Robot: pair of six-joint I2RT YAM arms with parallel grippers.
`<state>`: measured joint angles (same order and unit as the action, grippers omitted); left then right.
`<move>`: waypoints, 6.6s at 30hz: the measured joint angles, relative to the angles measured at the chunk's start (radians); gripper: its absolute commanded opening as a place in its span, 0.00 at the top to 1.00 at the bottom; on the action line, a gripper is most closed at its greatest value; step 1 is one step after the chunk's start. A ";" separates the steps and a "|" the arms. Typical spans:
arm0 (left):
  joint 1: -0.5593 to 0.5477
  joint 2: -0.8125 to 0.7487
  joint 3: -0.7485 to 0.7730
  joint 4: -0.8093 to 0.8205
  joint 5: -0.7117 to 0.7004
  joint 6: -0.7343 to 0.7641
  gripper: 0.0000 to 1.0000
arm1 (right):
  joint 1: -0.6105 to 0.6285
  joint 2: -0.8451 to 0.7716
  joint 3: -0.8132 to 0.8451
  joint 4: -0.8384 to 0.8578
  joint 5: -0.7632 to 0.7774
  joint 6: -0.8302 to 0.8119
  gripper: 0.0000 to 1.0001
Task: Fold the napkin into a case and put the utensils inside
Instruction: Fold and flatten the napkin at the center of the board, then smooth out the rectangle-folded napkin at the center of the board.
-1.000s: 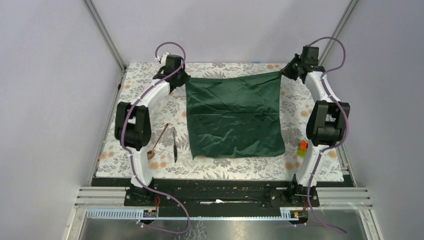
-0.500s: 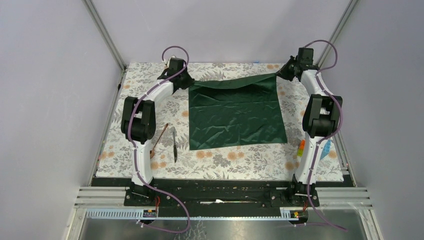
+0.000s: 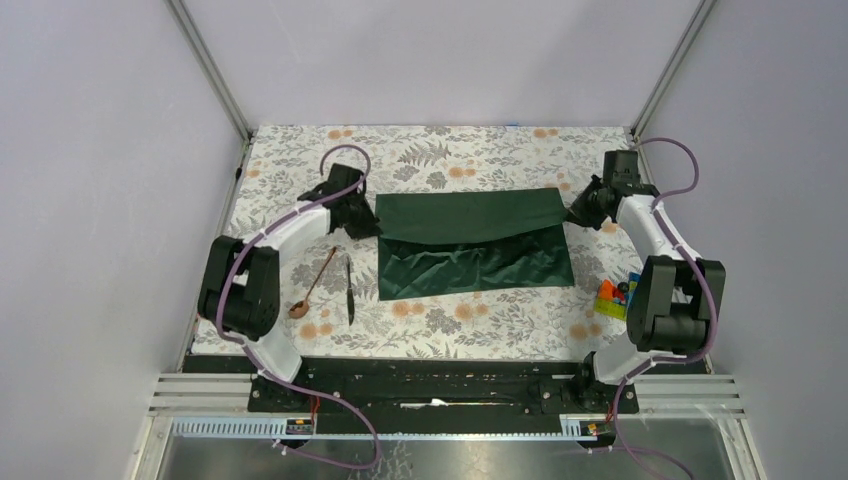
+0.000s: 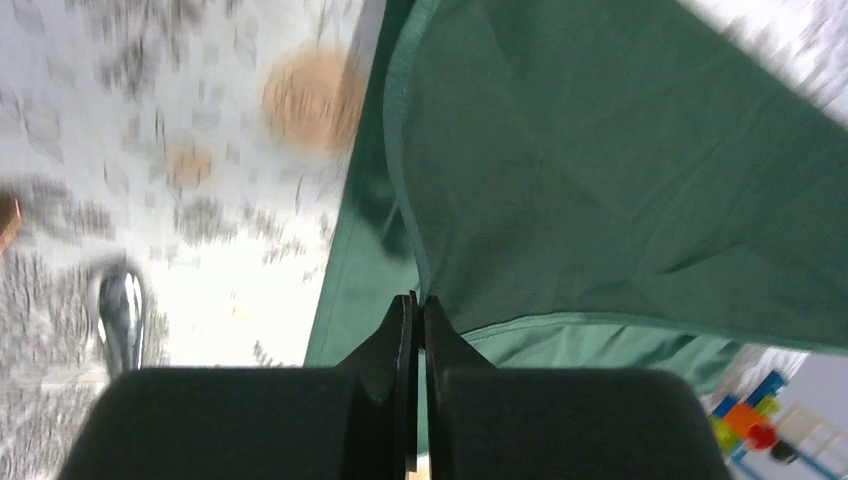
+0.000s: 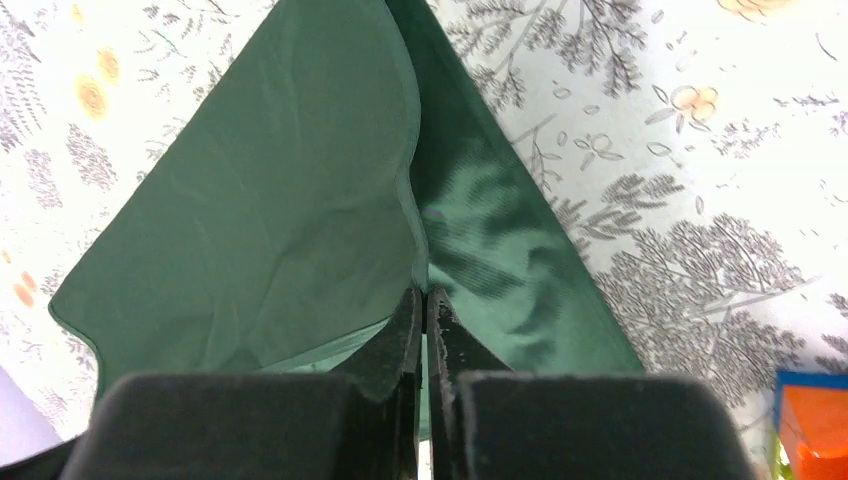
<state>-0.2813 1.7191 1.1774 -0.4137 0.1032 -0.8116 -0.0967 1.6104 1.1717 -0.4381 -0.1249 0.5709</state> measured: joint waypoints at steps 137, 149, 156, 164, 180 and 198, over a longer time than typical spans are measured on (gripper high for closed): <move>-0.029 -0.035 -0.288 0.462 0.292 -0.039 0.11 | 0.172 0.362 0.229 0.216 -0.322 -0.093 0.01; 0.050 0.125 -0.193 0.534 0.278 -0.050 0.10 | 0.082 0.450 0.203 0.247 -0.389 -0.103 0.01; 0.070 0.125 -0.180 0.510 0.261 -0.035 0.09 | 0.050 0.489 0.275 0.219 -0.356 -0.149 0.01; 0.080 0.144 -0.044 0.350 0.291 0.029 0.06 | 0.050 0.494 0.371 0.064 -0.174 -0.234 0.00; 0.082 0.241 0.034 0.313 0.387 0.045 0.06 | 0.125 0.346 0.202 0.153 -0.361 -0.172 0.00; 0.066 0.246 0.134 0.148 0.330 0.233 0.01 | 0.067 0.418 0.334 -0.108 -0.056 -0.291 0.00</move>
<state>-0.2153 1.9656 1.3113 -0.2661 0.4328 -0.5781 -0.0299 2.0281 1.5059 -0.5465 -0.1814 0.2802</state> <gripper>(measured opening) 0.987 0.994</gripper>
